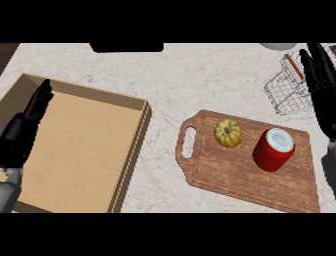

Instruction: Pick the squash from the cutting board and place it in the tiered basket

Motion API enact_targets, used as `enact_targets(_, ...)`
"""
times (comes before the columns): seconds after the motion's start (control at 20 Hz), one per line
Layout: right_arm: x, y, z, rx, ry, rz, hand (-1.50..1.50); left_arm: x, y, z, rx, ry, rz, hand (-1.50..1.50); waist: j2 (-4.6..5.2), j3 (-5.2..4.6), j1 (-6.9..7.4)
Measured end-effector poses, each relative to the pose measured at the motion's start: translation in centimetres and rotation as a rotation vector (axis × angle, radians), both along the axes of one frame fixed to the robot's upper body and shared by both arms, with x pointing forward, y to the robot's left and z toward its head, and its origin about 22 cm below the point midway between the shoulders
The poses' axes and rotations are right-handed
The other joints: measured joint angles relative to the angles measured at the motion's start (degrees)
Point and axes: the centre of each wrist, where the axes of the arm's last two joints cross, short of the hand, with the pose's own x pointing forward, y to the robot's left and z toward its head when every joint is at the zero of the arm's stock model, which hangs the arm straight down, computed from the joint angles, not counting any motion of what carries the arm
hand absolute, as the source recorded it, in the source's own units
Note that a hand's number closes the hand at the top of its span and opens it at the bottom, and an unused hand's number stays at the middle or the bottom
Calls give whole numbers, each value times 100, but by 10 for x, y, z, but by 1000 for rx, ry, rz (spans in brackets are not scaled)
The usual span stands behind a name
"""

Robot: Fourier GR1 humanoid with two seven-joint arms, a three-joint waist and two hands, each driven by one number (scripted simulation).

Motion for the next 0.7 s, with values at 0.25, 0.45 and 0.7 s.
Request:
enact_targets(0.25,-4,27,-15,-60,24,-214,150,4,7,1,25,18,75,0,-61,-74,7)
enact_targets(0.45,-12,2,-26,-130,6,-532,-150,-2,15,-8,22,56,141,0,-130,-121,-265)
enact_targets(0.7,-41,-8,-71,-234,71,-908,-150,-7,20,-14,12,88,188,0,-133,-141,-319)
